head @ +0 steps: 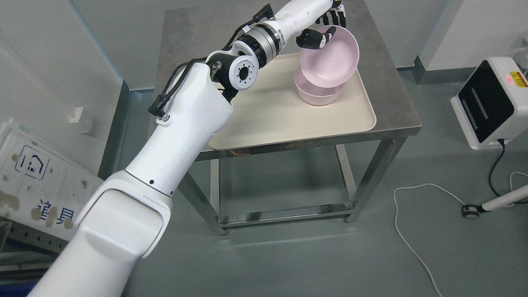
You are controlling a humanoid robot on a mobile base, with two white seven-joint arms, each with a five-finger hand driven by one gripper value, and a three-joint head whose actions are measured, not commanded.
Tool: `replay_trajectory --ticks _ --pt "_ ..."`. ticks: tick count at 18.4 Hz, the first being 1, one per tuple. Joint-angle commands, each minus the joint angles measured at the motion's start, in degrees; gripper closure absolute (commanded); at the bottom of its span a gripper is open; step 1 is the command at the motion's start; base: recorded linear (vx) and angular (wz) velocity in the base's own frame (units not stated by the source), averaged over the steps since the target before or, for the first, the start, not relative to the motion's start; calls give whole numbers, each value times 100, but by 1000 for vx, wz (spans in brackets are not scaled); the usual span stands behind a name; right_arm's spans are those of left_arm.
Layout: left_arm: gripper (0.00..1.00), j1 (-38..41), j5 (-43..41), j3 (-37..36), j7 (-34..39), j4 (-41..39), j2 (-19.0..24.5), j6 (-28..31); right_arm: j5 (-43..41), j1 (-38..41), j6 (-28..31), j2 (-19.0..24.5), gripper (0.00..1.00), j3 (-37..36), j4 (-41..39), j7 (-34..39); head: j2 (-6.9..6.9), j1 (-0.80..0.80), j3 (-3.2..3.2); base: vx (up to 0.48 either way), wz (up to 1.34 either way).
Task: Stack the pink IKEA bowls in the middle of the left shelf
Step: 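Carry the held bowl over and lower it into the other pink bowl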
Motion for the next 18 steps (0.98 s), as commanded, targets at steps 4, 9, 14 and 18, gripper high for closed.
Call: replay_trajectory --ticks 4,9,14,18 --pt "83 -22 27 229 -59 494 68 -54 44 0 4 -100 0 -62 1 5 0 0 0 0 0" --pt "19 750 894 1538 424 -558 68 -1167 44 0 4 -100 0 -62 1 5 0 0 0 0 0" --pt "23 1814 1382 1207 -1267 -1316 68 -1566 44 0 4 -100 0 -62 1 5 0 0 0 0 0" --pt "24 1780 -461 951 -1333 -1220 68 -1304 44 0 4 -100 0 -62 -7 5 0 0 0 0 0"
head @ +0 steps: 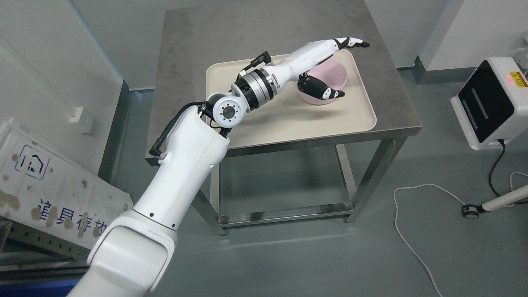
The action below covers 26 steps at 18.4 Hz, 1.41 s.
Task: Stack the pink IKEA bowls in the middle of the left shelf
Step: 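Carry the held bowl over and lower it into the other pink bowl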
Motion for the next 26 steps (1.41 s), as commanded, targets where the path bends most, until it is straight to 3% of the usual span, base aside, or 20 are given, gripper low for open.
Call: replay_trajectory --ticks 1,5,12,16,22,26 --pt "24 378 -1391 67 -228 -603 94 406 44 0 5 -100 0 -62 1 5 0 0 0 0 0" --pt "26 89 -1823 -109 -220 -498 94 1049 44 0 5 -100 0 -62 1 5 0 0 0 0 0" --pt "43 -9 -2316 -346 -290 -436 94 1173 44 0 5 -100 0 -62 1 5 0 0 0 0 0" --pt "59 -9 -2377 -338 -290 -418 94 1120 44 0 5 -100 0 -62 1 5 0 0 0 0 0" --pt "99 0 -2377 4 -290 -383 94 638 44 0 5 -100 0 -62 1 5 0 0 0 4 0" --pt "100 0 -2307 802 -299 -453 94 365 44 0 5 -100 0 -62 1 5 0 0 0 0 0"
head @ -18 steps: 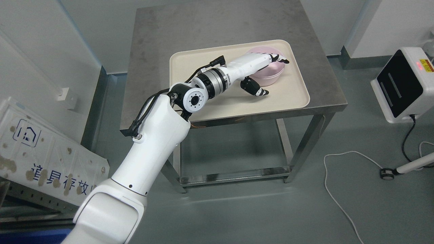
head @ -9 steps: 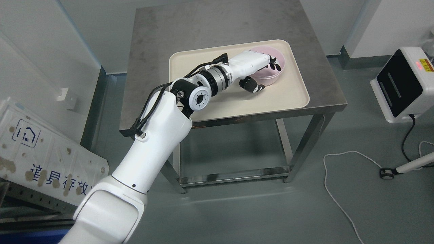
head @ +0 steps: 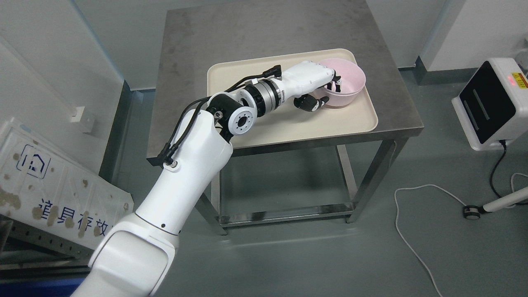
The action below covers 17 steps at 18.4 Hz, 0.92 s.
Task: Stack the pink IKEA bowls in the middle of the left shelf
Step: 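Grasp the stacked pink bowls with the left hand and lift them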
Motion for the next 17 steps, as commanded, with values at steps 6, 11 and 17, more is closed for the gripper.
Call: replay_trajectory --ticks 6,11,17 --pt "99 70 388 2291 -240 -512 100 -1165 44 1 5 -100 0 -62 1 5 0 0 0 -43 -1" --pt "98 465 538 2652 -240 -1188 100 -1395 44 1 5 -100 0 -62 -8 5 0 0 0 -212 -39" --pt "98 756 538 2819 -240 -1444 100 -1694 44 1 5 -100 0 -62 1 5 0 0 0 -271 -11"
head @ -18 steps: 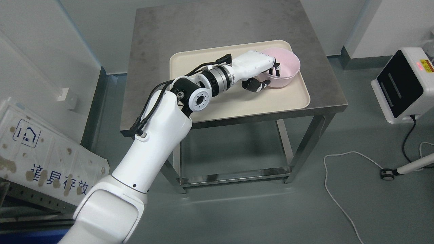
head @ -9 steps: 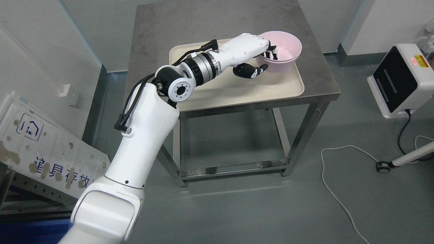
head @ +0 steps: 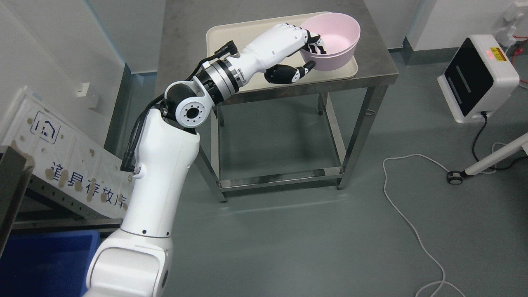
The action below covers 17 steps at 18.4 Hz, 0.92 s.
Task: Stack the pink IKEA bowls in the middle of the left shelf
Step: 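Grasp the stacked pink bowls with the left hand and lift them, then carry the stacked bowls with the left hand while turning toward the shelf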
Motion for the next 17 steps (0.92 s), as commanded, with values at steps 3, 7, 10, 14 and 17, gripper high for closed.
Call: replay_trajectory --ticks 3,7,10,14,17 --pt "98 233 139 930 -3 -724 100 -81 44 0 4 -100 0 -62 1 5 0 0 0 -239 103" --pt "97 190 165 948 5 -847 100 -81 44 0 4 -100 0 -62 1 5 0 0 0 -268 131" --pt "97 102 192 948 5 -969 100 -64 44 0 4 -100 0 -62 1 5 0 0 0 -372 18" --pt "97 -197 201 956 5 -970 100 77 44 0 4 -100 0 -62 -7 5 0 0 0 -407 -122" --pt "97 -145 174 957 14 -944 100 139 44 0 4 -100 0 -62 -7 5 0 0 0 -377 -93"
